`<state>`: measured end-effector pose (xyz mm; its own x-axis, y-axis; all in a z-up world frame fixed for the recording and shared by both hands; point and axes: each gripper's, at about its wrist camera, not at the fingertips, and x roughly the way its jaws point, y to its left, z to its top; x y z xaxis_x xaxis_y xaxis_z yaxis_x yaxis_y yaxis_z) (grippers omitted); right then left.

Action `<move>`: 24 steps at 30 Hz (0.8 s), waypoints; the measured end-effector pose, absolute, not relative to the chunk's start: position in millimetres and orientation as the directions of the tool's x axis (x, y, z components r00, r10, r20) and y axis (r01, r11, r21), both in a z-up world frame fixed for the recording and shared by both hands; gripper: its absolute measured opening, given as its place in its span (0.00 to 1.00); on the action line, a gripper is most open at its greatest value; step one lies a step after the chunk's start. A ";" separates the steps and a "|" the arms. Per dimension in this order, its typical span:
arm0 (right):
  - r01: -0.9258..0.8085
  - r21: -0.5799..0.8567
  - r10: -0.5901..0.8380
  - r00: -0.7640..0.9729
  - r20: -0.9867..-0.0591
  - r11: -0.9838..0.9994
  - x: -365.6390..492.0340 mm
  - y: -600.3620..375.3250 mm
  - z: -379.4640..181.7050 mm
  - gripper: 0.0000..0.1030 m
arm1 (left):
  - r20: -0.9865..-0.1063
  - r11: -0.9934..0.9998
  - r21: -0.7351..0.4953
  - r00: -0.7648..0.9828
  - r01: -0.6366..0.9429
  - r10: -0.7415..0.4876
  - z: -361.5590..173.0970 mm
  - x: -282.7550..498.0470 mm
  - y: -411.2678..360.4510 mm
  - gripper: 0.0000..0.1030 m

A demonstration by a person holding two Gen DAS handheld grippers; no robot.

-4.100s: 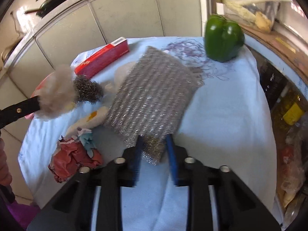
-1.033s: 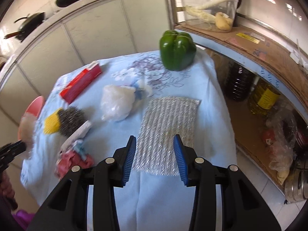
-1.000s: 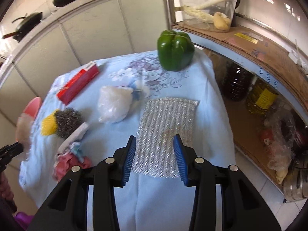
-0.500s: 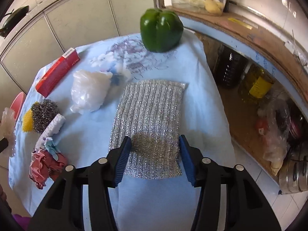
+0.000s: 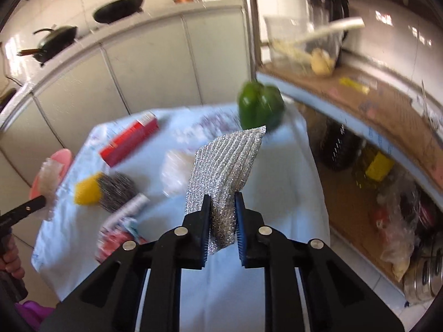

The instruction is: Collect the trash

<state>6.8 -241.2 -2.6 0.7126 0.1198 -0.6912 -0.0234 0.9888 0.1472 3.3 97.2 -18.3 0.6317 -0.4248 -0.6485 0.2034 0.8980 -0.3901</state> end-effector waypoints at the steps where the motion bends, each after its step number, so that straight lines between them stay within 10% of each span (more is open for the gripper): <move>1: -0.035 0.147 0.127 0.721 -0.681 0.989 7.1 -238.9 2.3 0.16 | -0.641 0.901 -0.385 0.645 0.199 -0.416 -15.7 2.5 98.0 0.19; 24: -0.607 0.160 0.563 0.563 -0.604 0.778 95.9 12.6 45.7 0.16 | -0.603 0.907 -0.346 0.797 -0.239 -0.020 8.5 -6.6 224.4 0.19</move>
